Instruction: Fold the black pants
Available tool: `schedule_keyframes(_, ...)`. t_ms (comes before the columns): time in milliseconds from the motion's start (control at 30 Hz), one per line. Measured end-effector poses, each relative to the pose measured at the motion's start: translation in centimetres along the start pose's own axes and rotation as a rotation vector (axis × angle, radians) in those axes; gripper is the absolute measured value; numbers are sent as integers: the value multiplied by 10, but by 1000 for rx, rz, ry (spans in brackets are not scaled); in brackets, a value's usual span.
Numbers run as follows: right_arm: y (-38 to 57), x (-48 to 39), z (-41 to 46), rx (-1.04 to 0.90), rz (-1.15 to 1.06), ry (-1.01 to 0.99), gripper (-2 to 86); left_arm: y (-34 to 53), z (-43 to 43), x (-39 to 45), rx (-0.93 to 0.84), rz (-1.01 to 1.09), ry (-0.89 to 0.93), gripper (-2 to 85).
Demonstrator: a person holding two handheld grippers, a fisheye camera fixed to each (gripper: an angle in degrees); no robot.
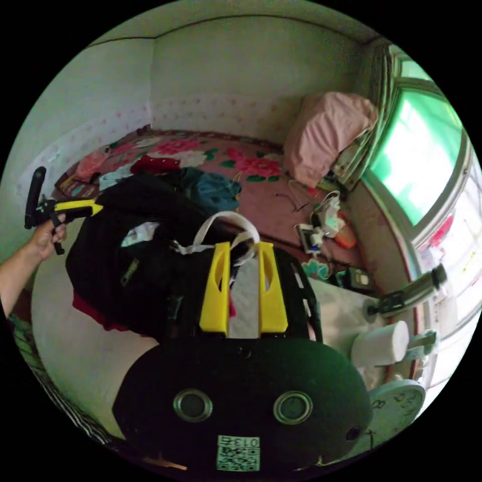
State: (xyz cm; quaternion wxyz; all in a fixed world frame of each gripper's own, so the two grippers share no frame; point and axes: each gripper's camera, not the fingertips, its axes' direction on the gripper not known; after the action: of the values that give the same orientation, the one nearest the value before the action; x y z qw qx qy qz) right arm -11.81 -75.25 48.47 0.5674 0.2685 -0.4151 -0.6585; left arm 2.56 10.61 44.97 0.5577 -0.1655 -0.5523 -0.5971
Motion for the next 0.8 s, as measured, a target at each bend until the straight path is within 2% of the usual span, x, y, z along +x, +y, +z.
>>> schedule_keyframes(167, 12, 20, -26, 26, 44, 33, 71, 15, -6, -4, 80, -131, 89, 1)
schedule_keyframes(233, 13, 1, -45, 92, -68, 15, 60, 18, -12, 2, 124, -138, 45, 1)
schedule_keyframes(367, 22, -40, -39, 90, -178, 13, 53, 11, -2, 59, 86, 80, 51, -1)
schedule_keyframes(467, 34, -59, -13, -30, -224, 10, 36, 12, 13, 96, 67, 181, 51, -2)
schedule_keyframes(600, 52, -66, 0, -47, -240, 48, 17, 19, 32, 121, 36, 218, 28, -3)
schedule_keyframes(800, 66, -61, -5, -63, -226, 49, 10, 24, 49, 140, 16, 169, 38, -3)
